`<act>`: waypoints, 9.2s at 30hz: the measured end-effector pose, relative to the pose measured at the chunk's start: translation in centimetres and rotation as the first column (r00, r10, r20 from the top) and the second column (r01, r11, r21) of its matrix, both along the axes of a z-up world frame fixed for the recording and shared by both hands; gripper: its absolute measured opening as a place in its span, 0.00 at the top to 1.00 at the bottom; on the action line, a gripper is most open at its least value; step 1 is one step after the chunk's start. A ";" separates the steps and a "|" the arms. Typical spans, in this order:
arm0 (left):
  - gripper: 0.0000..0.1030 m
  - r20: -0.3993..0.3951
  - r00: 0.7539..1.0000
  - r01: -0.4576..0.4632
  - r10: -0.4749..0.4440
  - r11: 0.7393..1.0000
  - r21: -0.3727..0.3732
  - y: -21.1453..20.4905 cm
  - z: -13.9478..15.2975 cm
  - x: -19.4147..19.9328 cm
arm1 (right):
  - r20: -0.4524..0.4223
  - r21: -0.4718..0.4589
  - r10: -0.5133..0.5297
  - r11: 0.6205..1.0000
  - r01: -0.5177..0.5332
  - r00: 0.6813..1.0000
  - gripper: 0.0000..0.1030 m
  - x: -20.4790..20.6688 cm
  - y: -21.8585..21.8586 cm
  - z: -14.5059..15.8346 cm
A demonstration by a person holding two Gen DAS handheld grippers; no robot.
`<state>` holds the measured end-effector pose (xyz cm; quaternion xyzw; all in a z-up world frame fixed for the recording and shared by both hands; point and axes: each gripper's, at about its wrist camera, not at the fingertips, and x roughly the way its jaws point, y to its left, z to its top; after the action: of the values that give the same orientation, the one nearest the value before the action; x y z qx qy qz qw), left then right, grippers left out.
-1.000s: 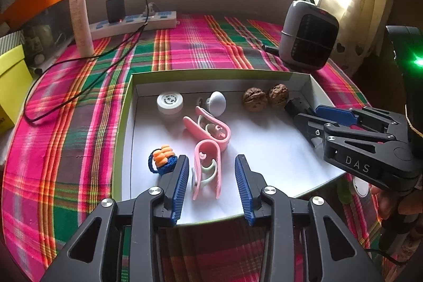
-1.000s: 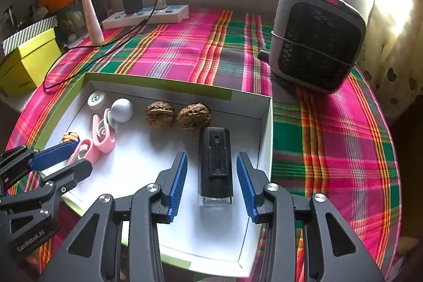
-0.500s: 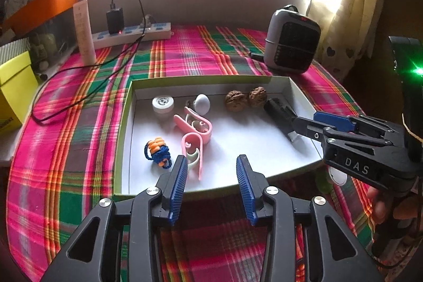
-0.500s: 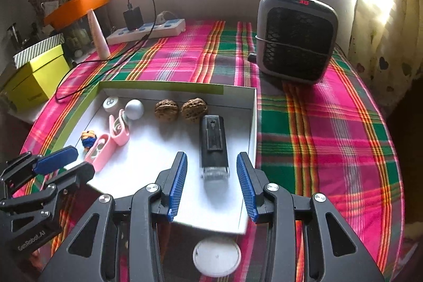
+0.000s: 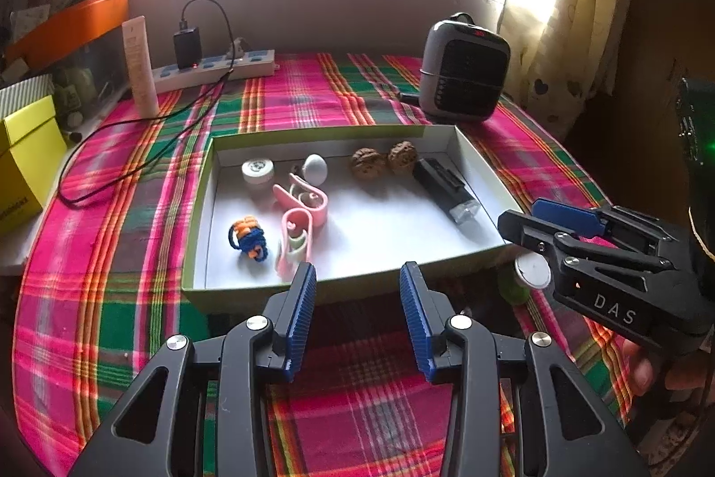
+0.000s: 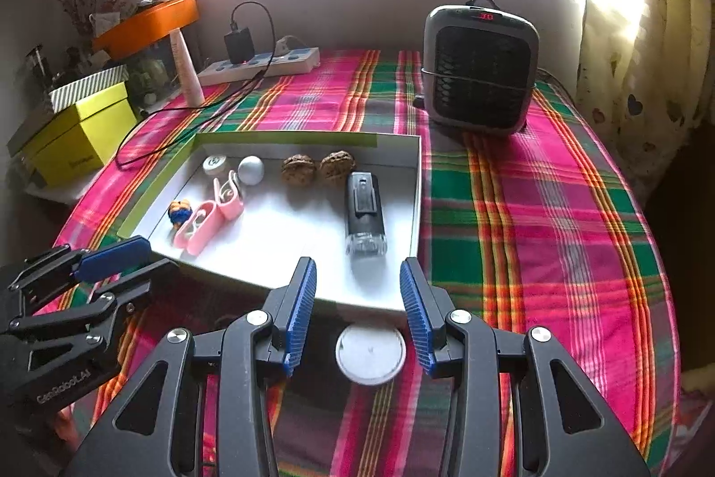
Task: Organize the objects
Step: 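Withdraw both open tools from the tray back over the table, then grasp the black dotted puck with the left tool while the right tool grasps the green spool, then lift the black puck and green spool off the table with both tools, then move the puck and spool over the tray and lower them with both tools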
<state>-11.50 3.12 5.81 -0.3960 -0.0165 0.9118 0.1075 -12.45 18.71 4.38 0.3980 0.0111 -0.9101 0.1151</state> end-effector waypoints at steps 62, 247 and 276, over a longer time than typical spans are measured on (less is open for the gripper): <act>0.60 0.098 0.988 0.114 -0.121 0.990 0.080 4.4 -4.1 0.4 | 0.064 -0.062 0.011 0.998 -0.007 0.998 0.55 5.0 4.5 -4.0; 0.75 0.033 0.999 0.011 -0.015 0.993 0.121 -0.6 -1.5 -4.4 | -0.039 -0.141 0.145 0.979 -0.149 0.989 0.71 -5.6 -1.3 -0.3; 0.75 0.074 0.997 0.010 -0.017 0.995 0.100 -0.1 -3.1 -6.4 | 0.038 -0.130 0.194 0.974 -0.188 0.980 0.71 -9.4 -2.2 -3.0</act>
<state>-17.90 2.97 2.76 -0.4241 -0.0634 0.8936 0.1328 -21.88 16.47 1.43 0.4100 -0.0108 -0.8833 0.2272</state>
